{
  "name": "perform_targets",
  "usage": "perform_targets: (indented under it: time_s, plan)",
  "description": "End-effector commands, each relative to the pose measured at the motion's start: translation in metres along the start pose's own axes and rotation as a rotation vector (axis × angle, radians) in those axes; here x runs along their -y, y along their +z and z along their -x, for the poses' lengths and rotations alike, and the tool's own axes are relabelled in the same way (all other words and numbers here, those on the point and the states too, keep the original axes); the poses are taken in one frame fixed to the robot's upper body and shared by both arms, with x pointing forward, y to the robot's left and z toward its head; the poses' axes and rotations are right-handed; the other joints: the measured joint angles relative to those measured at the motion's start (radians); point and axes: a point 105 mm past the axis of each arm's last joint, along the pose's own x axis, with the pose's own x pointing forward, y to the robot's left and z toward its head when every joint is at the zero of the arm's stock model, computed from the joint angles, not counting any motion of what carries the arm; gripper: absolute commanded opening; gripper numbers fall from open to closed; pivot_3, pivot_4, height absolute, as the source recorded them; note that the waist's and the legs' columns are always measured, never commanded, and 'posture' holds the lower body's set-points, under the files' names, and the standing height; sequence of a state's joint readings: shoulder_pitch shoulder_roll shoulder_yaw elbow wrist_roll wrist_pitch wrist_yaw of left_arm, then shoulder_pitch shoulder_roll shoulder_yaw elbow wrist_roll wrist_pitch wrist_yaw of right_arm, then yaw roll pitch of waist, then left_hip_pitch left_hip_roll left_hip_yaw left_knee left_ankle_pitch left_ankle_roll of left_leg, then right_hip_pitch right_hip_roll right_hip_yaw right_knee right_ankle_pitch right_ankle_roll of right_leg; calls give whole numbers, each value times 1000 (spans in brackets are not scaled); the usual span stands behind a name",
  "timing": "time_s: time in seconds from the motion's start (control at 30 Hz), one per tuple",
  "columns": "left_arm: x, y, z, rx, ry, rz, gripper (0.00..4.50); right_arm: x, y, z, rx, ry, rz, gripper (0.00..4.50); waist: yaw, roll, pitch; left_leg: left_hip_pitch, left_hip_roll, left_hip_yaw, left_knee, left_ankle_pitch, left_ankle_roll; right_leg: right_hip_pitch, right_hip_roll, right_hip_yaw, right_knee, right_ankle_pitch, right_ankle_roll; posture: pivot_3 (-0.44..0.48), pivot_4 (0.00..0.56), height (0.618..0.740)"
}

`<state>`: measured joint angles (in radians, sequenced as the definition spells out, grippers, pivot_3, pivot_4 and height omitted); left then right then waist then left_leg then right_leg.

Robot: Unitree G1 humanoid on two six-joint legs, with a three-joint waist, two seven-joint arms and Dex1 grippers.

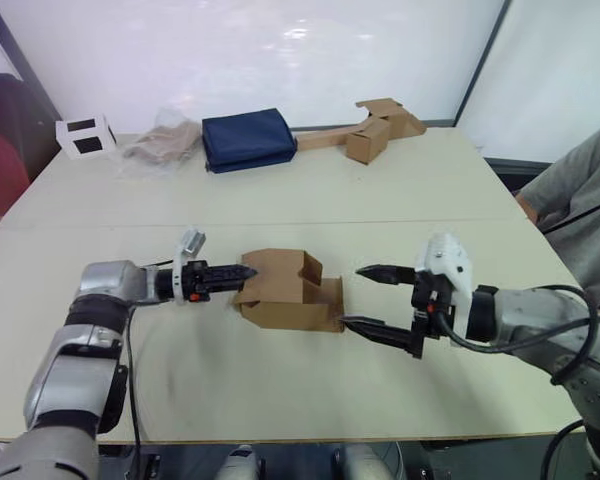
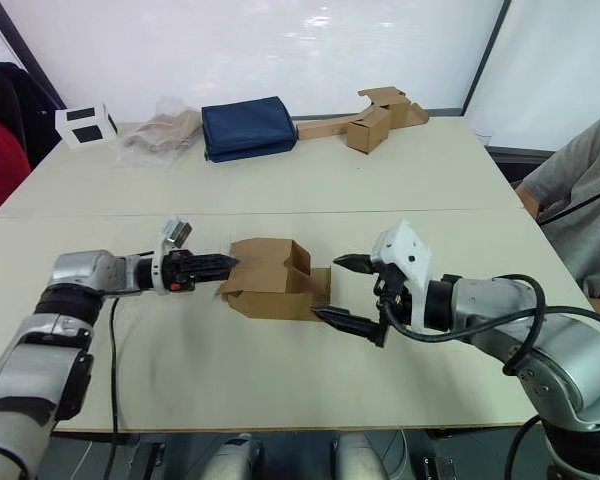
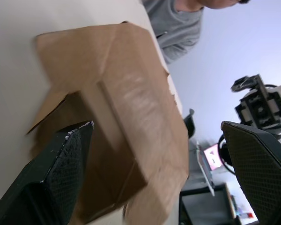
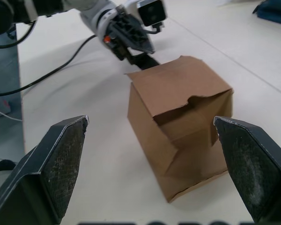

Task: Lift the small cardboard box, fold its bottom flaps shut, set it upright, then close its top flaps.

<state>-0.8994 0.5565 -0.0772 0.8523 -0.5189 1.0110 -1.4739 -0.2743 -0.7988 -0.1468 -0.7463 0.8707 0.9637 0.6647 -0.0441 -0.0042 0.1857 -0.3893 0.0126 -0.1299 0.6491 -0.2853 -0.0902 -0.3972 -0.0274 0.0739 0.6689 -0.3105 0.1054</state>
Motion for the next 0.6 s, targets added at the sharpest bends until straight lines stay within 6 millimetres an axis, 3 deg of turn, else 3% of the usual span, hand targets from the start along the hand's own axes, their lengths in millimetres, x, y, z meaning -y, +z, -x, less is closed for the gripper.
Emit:
perform_targets:
  time_s: [0.03, 0.47, 0.57, 0.6]
  plan:
    - [7, 3, -13, -51, -52, -35, 4500, -6, 6, 2, 5, -2, 43, 4472, 0, 0, 0, 0, 0, 0, 0, 0, 0, 0, 0, 0, 0, 0, 0, 0, 150, 740]
    - [7, 6, -31, -76, -91, -37, 4500, -9, 0, 7, -81, -44, 85, 4472, -1, 0, 0, 0, 0, 0, 0, 0, 0, 0, 0, 0, 0, 0, 0, 0, 150, 740]
    - [7, 9, -33, -58, -95, -31, 3768, -9, -2, 6, -80, -43, 79, 4500, -1, 0, 0, 0, 0, 0, 0, 0, 0, 0, 0, 0, 0, 0, 0, 0, 150, 740]
    - [8, 11, -33, -52, -102, -31, 3334, -9, -3, 6, -80, -43, 77, 4500, -1, 0, 0, 0, 0, 0, 0, 0, 0, 0, 0, 0, 0, 0, 0, 0, 150, 740]
